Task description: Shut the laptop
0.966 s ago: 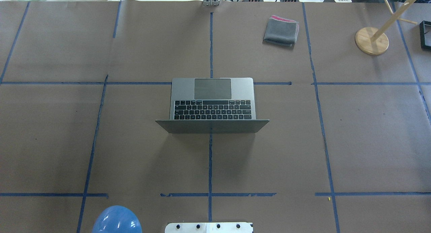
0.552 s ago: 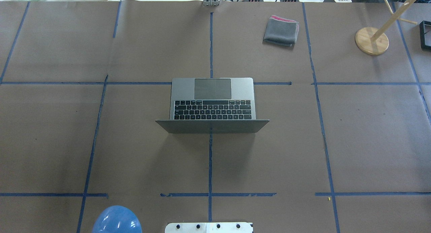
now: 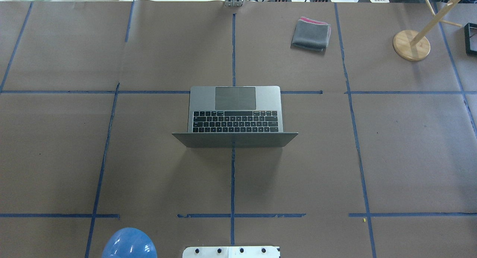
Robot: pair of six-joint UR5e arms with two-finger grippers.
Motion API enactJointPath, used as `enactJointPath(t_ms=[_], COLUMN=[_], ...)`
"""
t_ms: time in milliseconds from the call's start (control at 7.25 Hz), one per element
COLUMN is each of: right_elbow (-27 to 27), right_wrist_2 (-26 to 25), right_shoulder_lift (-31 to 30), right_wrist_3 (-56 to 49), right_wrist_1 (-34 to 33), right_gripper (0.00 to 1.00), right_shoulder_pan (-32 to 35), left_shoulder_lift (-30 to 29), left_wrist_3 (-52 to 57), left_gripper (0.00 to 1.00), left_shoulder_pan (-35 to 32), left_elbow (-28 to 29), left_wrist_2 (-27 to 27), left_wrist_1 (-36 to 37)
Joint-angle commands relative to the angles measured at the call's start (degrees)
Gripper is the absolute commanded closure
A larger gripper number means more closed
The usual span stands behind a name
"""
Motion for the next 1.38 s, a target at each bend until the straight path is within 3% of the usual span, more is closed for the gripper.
enactJointPath(t_ms=[0, 552, 690, 828, 1241], right_elbow=[0.91, 2.39, 4.58, 10.96, 17.32], right_wrist_2=[0.22, 4.71, 4.71, 2.53, 0.41], right_shoulder_lift=[0.65, 0.48, 1.09, 1.44, 3.56], right_wrist_3=[0.00, 1.32, 5.67, 15.98, 45.85], right_wrist_1=[-0.03, 0.50, 0.67, 1.55, 16.17], right_gripper=[0.00, 0.00, 0.00, 0.00, 0.00], right_shoulder_pan=[-0.56, -0.91, -3.78, -9.21, -23.18], left_shoulder_lift=[-4.01, -22.55, -25.29, -28.36, -34.53], left_wrist_3=[-18.18, -48.68, -56.16, -62.85, -75.28], left_gripper=[0.00, 0.00, 0.00, 0.00, 0.01], left_shoulder_pan=[10.10, 26.90, 32.85, 39.61, 54.66], left_elbow=[-10.14, -11.92, -12.96, -13.58, -12.63], left_wrist_2=[-1.97, -1.90, 2.54, 7.90, 22.49], left_wrist_1=[2.64, 2.47, 2.21, 2.21, 1.94])
